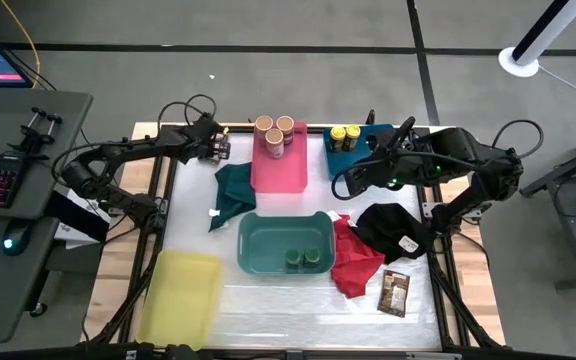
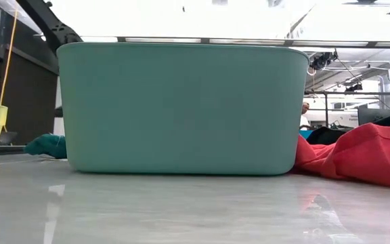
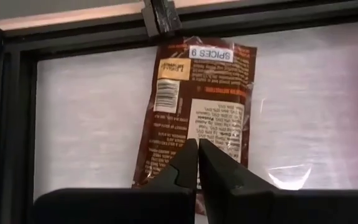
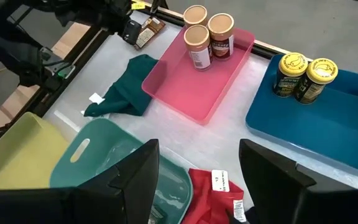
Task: Sort spices by type
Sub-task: Put the top orange seasoning pack into the yellow bin
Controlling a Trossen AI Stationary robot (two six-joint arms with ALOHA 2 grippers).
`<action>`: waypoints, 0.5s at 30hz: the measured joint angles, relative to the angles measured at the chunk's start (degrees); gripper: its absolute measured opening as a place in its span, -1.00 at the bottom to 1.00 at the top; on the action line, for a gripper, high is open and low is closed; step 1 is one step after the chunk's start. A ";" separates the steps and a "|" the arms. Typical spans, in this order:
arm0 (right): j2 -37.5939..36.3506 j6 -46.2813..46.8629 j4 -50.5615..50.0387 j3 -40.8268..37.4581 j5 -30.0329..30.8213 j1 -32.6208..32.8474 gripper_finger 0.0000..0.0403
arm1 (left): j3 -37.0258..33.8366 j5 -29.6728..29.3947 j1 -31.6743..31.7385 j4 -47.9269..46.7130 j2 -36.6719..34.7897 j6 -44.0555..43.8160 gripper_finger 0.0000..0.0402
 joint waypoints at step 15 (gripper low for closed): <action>0.04 2.65 0.00 0.00 0.00 0.00 0.07 | -0.94 -4.75 -0.85 2.16 6.36 -2.71 -1.00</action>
